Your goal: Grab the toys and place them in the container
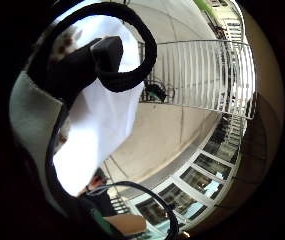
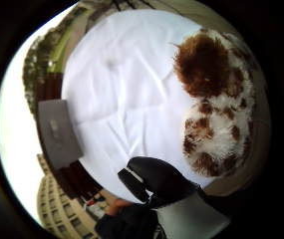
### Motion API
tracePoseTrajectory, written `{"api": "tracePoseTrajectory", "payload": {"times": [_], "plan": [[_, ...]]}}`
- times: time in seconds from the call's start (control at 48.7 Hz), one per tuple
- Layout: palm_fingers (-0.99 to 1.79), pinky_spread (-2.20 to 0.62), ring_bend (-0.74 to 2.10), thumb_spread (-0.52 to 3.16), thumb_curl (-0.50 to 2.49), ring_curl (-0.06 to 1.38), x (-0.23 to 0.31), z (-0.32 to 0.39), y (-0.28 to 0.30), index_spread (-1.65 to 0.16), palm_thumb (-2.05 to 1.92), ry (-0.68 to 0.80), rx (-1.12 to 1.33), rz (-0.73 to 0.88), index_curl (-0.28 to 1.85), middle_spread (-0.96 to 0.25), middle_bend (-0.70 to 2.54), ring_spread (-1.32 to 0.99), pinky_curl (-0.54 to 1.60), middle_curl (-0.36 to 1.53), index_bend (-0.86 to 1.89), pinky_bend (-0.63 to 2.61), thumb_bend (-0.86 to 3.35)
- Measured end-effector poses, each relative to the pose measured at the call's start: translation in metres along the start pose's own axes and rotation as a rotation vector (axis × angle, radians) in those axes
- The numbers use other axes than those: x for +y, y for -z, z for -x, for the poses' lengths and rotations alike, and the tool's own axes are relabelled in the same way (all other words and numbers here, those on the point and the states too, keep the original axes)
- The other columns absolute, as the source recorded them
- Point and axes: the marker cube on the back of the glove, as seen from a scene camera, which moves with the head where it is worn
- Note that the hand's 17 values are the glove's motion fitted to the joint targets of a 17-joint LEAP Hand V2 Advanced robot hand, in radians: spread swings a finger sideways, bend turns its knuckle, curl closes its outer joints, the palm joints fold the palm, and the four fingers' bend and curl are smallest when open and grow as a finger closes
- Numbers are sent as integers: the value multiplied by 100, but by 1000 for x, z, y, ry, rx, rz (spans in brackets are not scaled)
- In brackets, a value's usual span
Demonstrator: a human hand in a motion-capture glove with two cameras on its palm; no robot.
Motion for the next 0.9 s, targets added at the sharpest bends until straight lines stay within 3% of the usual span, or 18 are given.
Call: {"api": "tracePoseTrajectory", "payload": {"times": [0.226,0.288,0.37,0.473,0.699,0.76,0.904], "plan": [[-25,1,43,98,27,29,-9,-7,-29,-32,4,22,11,192,10,-3,9,2,37,30,8,145,-1],[-25,-12,49,100,28,31,-8,-9,-34,-31,8,39,-7,206,9,-2,2,1,40,26,1,157,0],[-9,-33,83,107,31,39,-7,-9,-39,-30,23,44,-34,187,2,-1,-5,-14,46,19,-11,190,7],[-1,-43,121,116,36,48,-7,-9,-39,-30,47,35,-45,141,-1,0,5,-36,51,16,-7,191,21],[42,-49,147,100,58,54,-11,0,-34,-33,102,-6,-5,69,2,-17,24,-47,40,24,10,163,56],[65,-49,156,108,63,55,-11,5,-33,-33,110,-34,2,34,2,-24,30,-45,36,26,14,150,68],[99,-50,150,124,68,50,-11,8,-34,-33,113,-94,-5,-32,6,-35,47,-41,28,34,23,118,83]]}}
